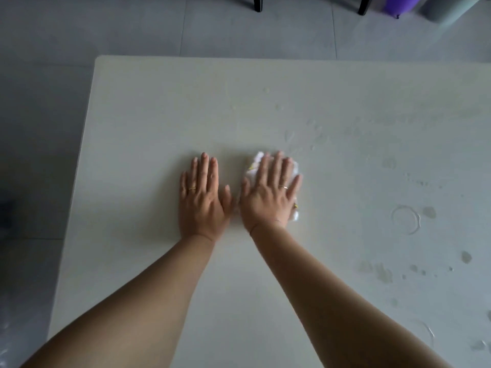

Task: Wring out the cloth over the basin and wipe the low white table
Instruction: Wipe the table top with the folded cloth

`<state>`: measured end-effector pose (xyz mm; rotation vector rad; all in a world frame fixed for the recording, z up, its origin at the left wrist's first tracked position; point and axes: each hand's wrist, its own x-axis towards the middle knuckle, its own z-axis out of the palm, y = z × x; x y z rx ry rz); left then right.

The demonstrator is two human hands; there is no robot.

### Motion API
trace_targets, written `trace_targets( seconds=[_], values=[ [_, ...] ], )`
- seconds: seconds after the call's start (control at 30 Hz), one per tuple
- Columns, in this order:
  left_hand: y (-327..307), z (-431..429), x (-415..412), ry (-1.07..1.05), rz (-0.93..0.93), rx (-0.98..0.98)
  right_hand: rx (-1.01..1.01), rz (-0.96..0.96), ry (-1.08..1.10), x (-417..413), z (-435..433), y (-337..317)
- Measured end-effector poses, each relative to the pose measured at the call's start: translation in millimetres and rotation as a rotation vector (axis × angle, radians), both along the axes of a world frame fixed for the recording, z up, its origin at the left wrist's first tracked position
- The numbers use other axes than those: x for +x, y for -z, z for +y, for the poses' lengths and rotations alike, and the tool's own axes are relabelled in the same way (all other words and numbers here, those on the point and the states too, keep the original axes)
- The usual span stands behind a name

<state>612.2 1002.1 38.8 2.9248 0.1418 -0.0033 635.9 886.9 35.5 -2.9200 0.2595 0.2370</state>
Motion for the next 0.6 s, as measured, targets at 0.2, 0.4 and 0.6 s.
trace_targets(
  seconds=[0.2, 0.4, 0.6],
  values=[
    [-2, 2, 1, 0.000, 0.029, 0.004, 0.024, -0.066, -0.448, 31, -51, -6],
    [-2, 1, 2, -0.011, 0.060, 0.014, -0.028, 0.019, 0.153, 73, -61, -5],
    [-2, 1, 2, -0.018, 0.059, 0.037, 0.066, 0.004, -0.388, 51, 22, -3]
  ],
)
